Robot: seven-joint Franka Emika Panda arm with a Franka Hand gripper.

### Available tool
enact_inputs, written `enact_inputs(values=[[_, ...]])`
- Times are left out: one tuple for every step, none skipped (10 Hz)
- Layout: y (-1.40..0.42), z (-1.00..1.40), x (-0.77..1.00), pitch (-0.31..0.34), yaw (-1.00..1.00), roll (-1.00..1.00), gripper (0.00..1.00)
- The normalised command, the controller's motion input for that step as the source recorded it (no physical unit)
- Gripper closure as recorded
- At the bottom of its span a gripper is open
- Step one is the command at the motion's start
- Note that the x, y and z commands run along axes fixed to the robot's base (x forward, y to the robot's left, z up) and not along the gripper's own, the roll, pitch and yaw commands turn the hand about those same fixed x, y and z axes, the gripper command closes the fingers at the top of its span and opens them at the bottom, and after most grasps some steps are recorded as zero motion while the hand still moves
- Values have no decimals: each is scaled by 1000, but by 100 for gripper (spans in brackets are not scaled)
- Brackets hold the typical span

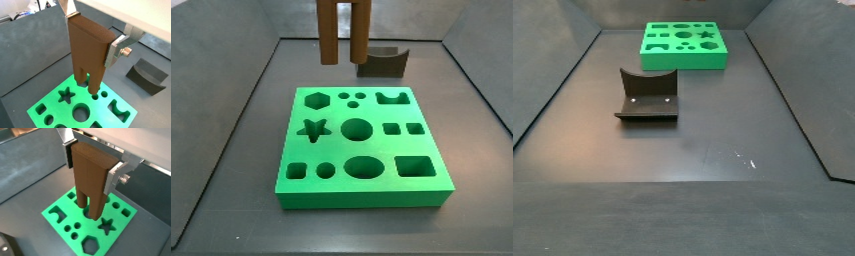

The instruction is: Insert the square-circle object.

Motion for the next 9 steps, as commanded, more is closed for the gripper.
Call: enact_inputs(values=[[-1000,-791,-34,0,57,107,100],[-1000,-786,-6,0,51,101,100],[-1000,-786,-6,0,49,101,100],[-1000,-826,0,0,54,116,100],[-1000,-809,-83,0,46,134,100],[-1000,-774,-266,-39,46,154,100],[-1000,-457,-303,-103,117,131,100],[-911,-220,-143,-74,214,74,100],[-834,-160,-83,-51,243,46,100]])
